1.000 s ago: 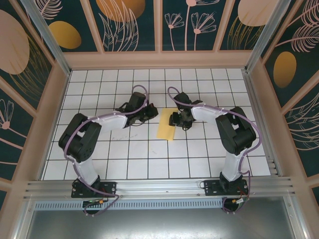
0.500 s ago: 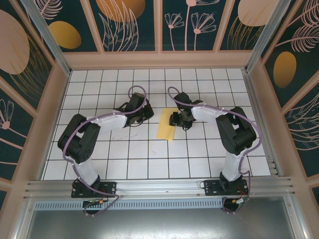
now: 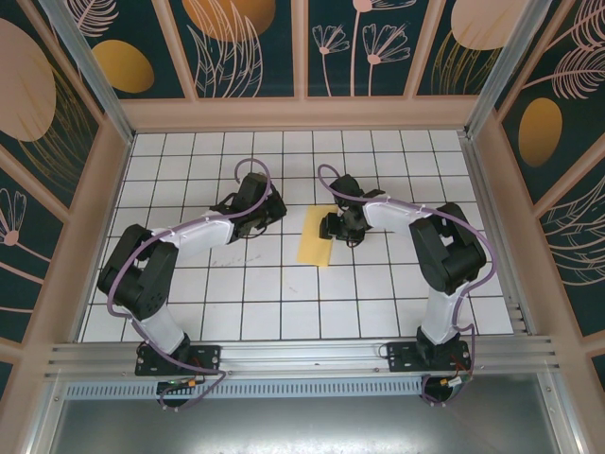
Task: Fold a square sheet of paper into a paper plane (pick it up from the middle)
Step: Hold the square sheet of paper at the center of the table.
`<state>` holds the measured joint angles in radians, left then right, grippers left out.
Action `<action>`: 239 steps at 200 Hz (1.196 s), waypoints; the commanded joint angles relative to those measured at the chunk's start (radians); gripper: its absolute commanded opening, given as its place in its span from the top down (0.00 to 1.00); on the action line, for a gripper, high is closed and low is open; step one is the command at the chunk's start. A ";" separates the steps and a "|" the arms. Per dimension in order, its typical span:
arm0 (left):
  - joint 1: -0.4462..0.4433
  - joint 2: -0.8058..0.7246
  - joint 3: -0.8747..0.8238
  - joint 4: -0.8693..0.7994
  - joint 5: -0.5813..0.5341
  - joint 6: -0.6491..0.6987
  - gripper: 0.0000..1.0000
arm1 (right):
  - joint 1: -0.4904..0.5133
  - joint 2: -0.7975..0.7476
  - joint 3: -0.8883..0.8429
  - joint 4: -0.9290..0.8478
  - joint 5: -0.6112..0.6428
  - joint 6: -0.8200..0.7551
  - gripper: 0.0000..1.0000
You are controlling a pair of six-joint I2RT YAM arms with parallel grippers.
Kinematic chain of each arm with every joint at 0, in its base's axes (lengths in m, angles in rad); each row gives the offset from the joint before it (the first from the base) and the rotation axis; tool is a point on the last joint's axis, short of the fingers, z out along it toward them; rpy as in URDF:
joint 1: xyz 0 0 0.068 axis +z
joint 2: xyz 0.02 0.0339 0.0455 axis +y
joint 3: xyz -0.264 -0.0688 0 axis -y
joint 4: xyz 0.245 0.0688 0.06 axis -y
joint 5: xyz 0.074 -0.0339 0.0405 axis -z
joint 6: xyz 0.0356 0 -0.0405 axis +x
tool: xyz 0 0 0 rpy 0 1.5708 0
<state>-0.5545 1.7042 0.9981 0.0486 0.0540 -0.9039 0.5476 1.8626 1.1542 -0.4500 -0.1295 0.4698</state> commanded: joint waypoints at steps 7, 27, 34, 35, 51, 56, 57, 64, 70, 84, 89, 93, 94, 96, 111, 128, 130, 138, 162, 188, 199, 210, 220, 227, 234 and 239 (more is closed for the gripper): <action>0.003 0.004 -0.009 0.022 0.032 -0.007 1.00 | -0.018 0.050 0.004 -0.061 0.084 -0.014 0.40; 0.004 0.003 -0.008 0.037 0.056 -0.001 1.00 | -0.017 0.054 0.001 -0.055 0.073 -0.015 0.40; 0.003 0.033 -0.006 0.042 0.069 0.002 1.00 | -0.017 0.055 -0.001 -0.055 0.074 -0.010 0.40; 0.002 0.033 -0.005 0.043 0.071 0.002 1.00 | -0.017 0.054 -0.001 -0.056 0.074 -0.010 0.39; 0.002 0.038 -0.004 0.050 0.089 0.000 1.00 | -0.017 0.058 0.001 -0.054 0.068 -0.009 0.39; 0.002 0.040 -0.004 0.052 0.092 -0.001 1.00 | -0.017 0.061 0.001 -0.052 0.065 -0.010 0.39; 0.002 0.041 -0.004 0.052 0.093 0.000 1.00 | -0.017 0.062 0.001 -0.052 0.065 -0.010 0.39; 0.003 0.042 -0.003 0.053 0.097 0.001 1.00 | -0.016 0.063 0.001 -0.054 0.066 -0.008 0.39; 0.003 0.043 -0.004 0.054 0.100 0.000 1.00 | -0.017 0.066 0.001 -0.054 0.067 -0.008 0.39; 0.003 0.049 0.000 0.059 0.117 0.003 1.00 | -0.017 0.073 0.002 -0.059 0.073 -0.005 0.39; 0.004 0.051 0.002 0.059 0.120 0.003 1.00 | -0.017 0.075 0.004 -0.063 0.076 -0.002 0.39; 0.003 0.053 0.003 0.058 0.121 0.003 1.00 | -0.017 0.078 0.005 -0.066 0.077 -0.001 0.39; 0.003 0.053 0.002 0.058 0.122 0.003 1.00 | -0.017 0.079 0.005 -0.067 0.077 -0.002 0.39; 0.003 0.053 0.002 0.058 0.122 0.003 1.00 | -0.017 0.079 0.005 -0.067 0.077 -0.001 0.39; 0.003 0.058 0.004 0.058 0.125 0.002 1.00 | -0.017 0.080 0.006 -0.070 0.079 0.001 0.39; 0.003 0.064 0.006 0.061 0.136 0.003 1.00 | -0.015 0.080 0.005 -0.071 0.083 0.000 0.39; 0.003 0.064 0.007 0.062 0.138 0.002 1.00 | -0.016 0.079 0.004 -0.072 0.083 0.000 0.39; 0.003 0.068 0.009 0.067 0.149 0.006 1.00 | -0.016 0.079 0.004 -0.073 0.085 0.000 0.39; 0.001 0.090 0.020 0.118 0.236 0.013 1.00 | -0.016 0.080 0.002 -0.072 0.081 -0.003 0.39; -0.015 0.159 0.073 0.118 0.331 0.020 1.00 | -0.015 0.082 0.003 -0.070 0.080 -0.005 0.39; -0.028 0.187 0.101 0.097 0.340 0.029 1.00 | -0.015 0.082 0.001 -0.070 0.080 -0.006 0.39; -0.037 0.214 0.129 0.052 0.328 0.029 1.00 | -0.016 0.082 0.002 -0.068 0.079 -0.006 0.39; -0.041 0.233 0.149 0.020 0.317 0.031 1.00 | -0.016 0.082 0.002 -0.066 0.076 -0.005 0.39; -0.044 0.243 0.158 0.000 0.303 0.030 1.00 | -0.015 0.082 0.001 -0.067 0.077 -0.005 0.39; -0.044 0.251 0.164 -0.012 0.297 0.032 1.00 | -0.014 0.081 0.001 -0.067 0.077 -0.005 0.39; -0.046 0.256 0.168 -0.018 0.296 0.034 1.00 | -0.014 0.082 0.001 -0.067 0.077 -0.006 0.39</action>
<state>-0.5907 1.9293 1.1271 0.0994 0.3412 -0.8921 0.5480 1.8816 1.1767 -0.4751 -0.1272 0.4728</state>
